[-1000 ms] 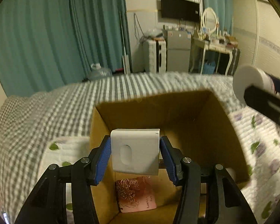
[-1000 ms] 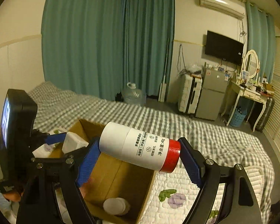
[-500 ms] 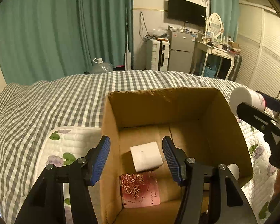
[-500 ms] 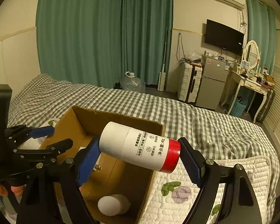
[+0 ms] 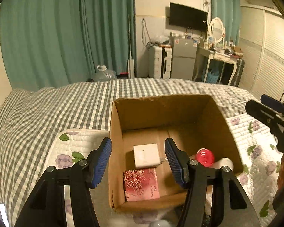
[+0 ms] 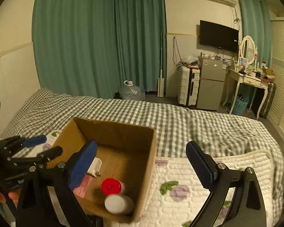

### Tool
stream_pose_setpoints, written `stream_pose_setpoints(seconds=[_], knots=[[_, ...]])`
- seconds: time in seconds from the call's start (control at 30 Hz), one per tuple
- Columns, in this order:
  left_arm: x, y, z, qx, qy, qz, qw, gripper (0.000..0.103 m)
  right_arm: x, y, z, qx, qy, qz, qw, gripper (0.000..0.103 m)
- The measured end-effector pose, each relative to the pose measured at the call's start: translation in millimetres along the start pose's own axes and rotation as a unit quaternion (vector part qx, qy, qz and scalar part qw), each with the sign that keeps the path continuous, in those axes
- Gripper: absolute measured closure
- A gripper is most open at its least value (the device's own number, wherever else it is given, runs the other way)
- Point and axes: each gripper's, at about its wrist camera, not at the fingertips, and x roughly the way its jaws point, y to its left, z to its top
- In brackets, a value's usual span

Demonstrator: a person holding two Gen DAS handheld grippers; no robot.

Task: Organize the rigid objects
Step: 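Grasp the white plug adapter with the right tool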

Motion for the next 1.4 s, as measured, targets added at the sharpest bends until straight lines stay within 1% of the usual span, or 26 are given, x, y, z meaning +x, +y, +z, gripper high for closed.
stream_pose_setpoints(seconds=[0.1, 0.2, 0.27, 0.33, 0.47, 0.53, 0.57, 0.63, 0.77, 0.83, 0.9, 1.03, 1.1, 1.13, 1.2, 1.23, 1.33, 1.37, 1.4], knots=[[-23, -4, -11, -0.002, -0.011, 0.001, 0.9999, 0.038, -24, -1, -10, -0.006, -0.006, 0.000, 1.000, 0.007], [-40, -5, -27, -0.004, -0.011, 0.003, 0.9999, 0.038, -46, -2, -29, -0.006, -0.006, -0.001, 1.000, 0.007], [-46, -4, -39, -0.007, -0.010, 0.011, 0.9999, 0.038, -52, 0, -40, -0.009, 0.001, -0.001, 1.000, 0.007], [-50, -2, -52, -0.018, -0.001, 0.010, 0.9998, 0.038, -56, 4, -53, -0.015, 0.011, -0.003, 1.000, 0.007], [-47, 0, -76, -0.036, 0.023, 0.011, 0.9990, 0.038, -53, 11, -84, -0.020, 0.044, 0.004, 0.999, 0.007], [-42, 1, -90, -0.047, 0.042, 0.010, 0.9980, 0.038, -45, 18, -102, -0.029, 0.067, 0.006, 0.997, 0.008], [-39, 1, -98, -0.053, 0.053, 0.008, 0.9972, 0.038, -37, 23, -112, -0.038, 0.086, 0.007, 0.996, 0.008], [-34, -2, -110, -0.056, 0.066, 0.007, 0.9962, 0.038, -26, 29, -124, -0.053, 0.108, 0.009, 0.993, 0.008], [-25, -12, -125, -0.040, 0.077, 0.010, 0.9962, 0.038, -6, 39, -143, -0.070, 0.138, 0.003, 0.988, 0.008], [-19, -16, -128, -0.035, 0.087, 0.010, 0.9955, 0.038, 4, 42, -151, -0.074, 0.158, 0.011, 0.985, 0.008], [-18, -18, -130, -0.031, 0.087, 0.011, 0.9957, 0.038, 10, 46, -155, -0.081, 0.168, 0.015, 0.982, 0.014], [-13, -21, -134, -0.028, 0.093, 0.008, 0.9953, 0.038, 19, 50, -162, -0.089, 0.181, 0.009, 0.979, 0.016], [-11, -22, -136, -0.026, 0.095, 0.010, 0.9951, 0.038, 25, 51, -162, -0.088, 0.189, 0.013, 0.978, 0.027], [-10, -22, -136, -0.026, 0.098, 0.009, 0.9948, 0.038, 28, 51, -163, -0.085, 0.193, 0.018, 0.977, 0.030], [-8, -22, -137, -0.026, 0.102, 0.007, 0.9944, 0.038, 36, 53, -166, -0.078, 0.205, 0.029, 0.975, 0.038], [-7, -22, -137, -0.026, 0.104, 0.007, 0.9943, 0.038, 39, 54, -166, -0.077, 0.207, 0.032, 0.975, 0.039], [-3, -22, -139, -0.026, 0.110, 0.008, 0.9935, 0.038, 51, 56, -168, -0.066, 0.217, 0.047, 0.973, 0.054], [-2, -23, -139, -0.026, 0.112, 0.008, 0.9934, 0.038, 55, 57, -169, -0.069, 0.220, 0.048, 0.972, 0.060], [-1, -23, -139, -0.025, 0.113, 0.008, 0.9932, 0.038, 57, 59, -170, -0.073, 0.221, 0.045, 0.971, 0.064]])
